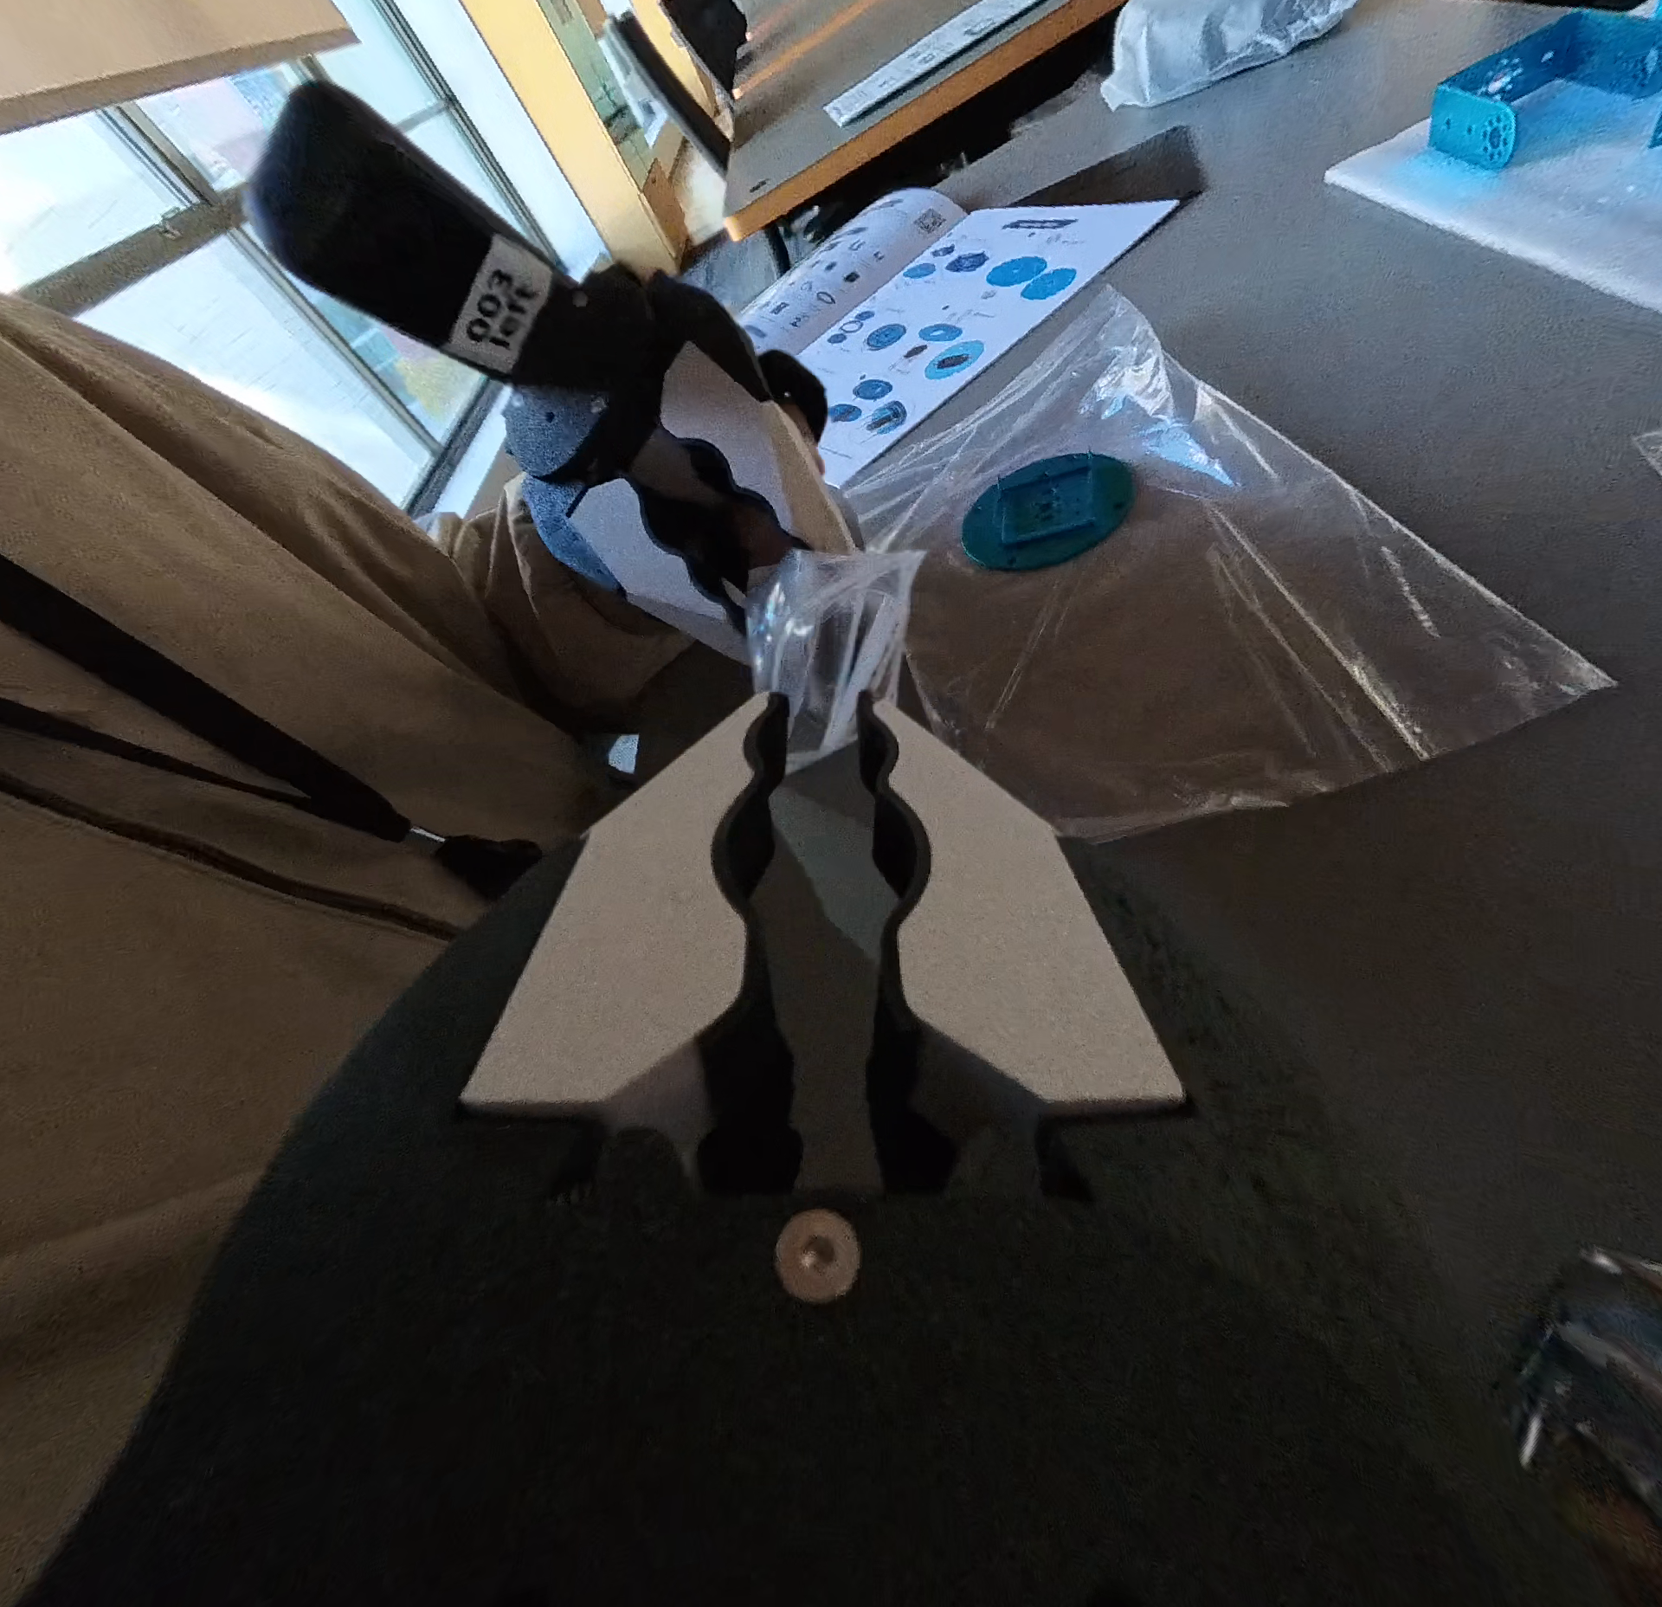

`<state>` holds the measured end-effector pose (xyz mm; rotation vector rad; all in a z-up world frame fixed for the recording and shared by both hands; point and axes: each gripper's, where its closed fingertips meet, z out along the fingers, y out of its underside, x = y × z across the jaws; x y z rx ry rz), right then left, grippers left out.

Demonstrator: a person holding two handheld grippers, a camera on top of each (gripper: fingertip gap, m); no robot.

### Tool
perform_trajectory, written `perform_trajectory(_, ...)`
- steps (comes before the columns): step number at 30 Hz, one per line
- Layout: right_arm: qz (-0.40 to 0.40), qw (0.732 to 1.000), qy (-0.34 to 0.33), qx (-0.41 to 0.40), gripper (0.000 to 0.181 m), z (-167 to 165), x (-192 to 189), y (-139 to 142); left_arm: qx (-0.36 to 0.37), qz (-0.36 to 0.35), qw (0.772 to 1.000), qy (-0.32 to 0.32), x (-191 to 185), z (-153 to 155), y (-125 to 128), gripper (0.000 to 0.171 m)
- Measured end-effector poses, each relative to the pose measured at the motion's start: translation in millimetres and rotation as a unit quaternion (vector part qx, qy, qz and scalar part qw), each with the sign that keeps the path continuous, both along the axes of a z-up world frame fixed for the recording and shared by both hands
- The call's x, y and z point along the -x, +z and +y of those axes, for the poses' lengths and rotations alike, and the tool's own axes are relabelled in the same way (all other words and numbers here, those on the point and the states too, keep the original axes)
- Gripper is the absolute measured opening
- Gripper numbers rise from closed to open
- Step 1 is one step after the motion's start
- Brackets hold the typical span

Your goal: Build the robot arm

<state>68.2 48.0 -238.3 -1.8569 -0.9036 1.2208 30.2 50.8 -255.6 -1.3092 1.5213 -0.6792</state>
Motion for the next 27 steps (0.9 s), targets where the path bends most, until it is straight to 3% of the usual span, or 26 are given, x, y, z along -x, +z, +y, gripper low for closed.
perform_trajectory(6, -0.036, 0.999, -0.025, -0.004, 0.015, -0.1, -15.1, -24.8, -0.077, 0.054, 0.996, -0.004, -22.2, -8.3, -10.3, 0.024)
perform_trajectory(9, -0.006, 1.000, -0.021, 0.011, 0.015, -2.3, -22.7, -23.0, -0.107, 0.063, 0.992, -0.014, -29.9, -14.2, -11.5, 0.024)
perform_trajectory(15, -0.009, 1.000, -0.011, 0.013, 0.013, -13.1, -18.4, -32.1, -0.109, 0.064, 0.992, -0.027, -43.3, -23.1, -10.6, 0.023)
perform_trajectory(17, -0.012, 1.000, -0.025, 0.014, 0.004, -10.2, -22.8, -34.1, -0.110, 0.067, 0.991, -0.025, -47.0, -23.9, -11.2, 0.023)
perform_trajectory(21, 0.026, 0.998, -0.022, 0.061, 0.002, -16.0, -32.3, -31.0, -0.091, 0.067, 0.993, -0.016, -50.9, -23.1, -12.9, 0.024)
perform_trajectory(27, 0.063, 0.992, -0.054, 0.097, 0.001, -15.4, -74.2, -23.0, -0.075, 0.075, 0.994, 0.011, -45.7, -13.6, -19.8, 0.014)
